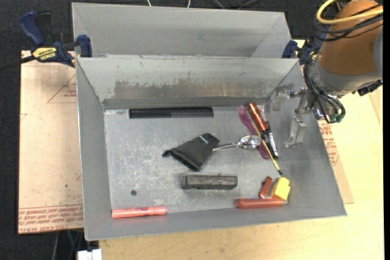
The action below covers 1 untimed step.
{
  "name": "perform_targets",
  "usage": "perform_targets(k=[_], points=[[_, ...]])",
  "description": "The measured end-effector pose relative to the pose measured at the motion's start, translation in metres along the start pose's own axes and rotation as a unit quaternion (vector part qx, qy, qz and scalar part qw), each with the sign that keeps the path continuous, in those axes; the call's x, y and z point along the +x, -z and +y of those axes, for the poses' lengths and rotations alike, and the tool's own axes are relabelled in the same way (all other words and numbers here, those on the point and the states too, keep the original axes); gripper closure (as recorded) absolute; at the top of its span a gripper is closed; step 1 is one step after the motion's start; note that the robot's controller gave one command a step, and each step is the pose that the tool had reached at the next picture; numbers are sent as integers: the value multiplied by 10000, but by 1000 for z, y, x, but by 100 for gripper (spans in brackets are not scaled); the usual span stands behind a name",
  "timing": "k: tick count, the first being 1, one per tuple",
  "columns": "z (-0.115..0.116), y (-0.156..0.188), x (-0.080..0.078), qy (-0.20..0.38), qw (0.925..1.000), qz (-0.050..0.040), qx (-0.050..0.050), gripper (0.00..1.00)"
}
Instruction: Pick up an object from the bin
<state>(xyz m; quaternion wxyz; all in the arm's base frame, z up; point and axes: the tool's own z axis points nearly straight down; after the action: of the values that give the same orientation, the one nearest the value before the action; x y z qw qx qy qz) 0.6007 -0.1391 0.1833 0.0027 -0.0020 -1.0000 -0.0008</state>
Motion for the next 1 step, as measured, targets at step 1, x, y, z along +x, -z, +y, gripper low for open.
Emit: perform_targets(k=[1], points=[[1, 5, -2, 22, 10000, -39, 6, 0]])
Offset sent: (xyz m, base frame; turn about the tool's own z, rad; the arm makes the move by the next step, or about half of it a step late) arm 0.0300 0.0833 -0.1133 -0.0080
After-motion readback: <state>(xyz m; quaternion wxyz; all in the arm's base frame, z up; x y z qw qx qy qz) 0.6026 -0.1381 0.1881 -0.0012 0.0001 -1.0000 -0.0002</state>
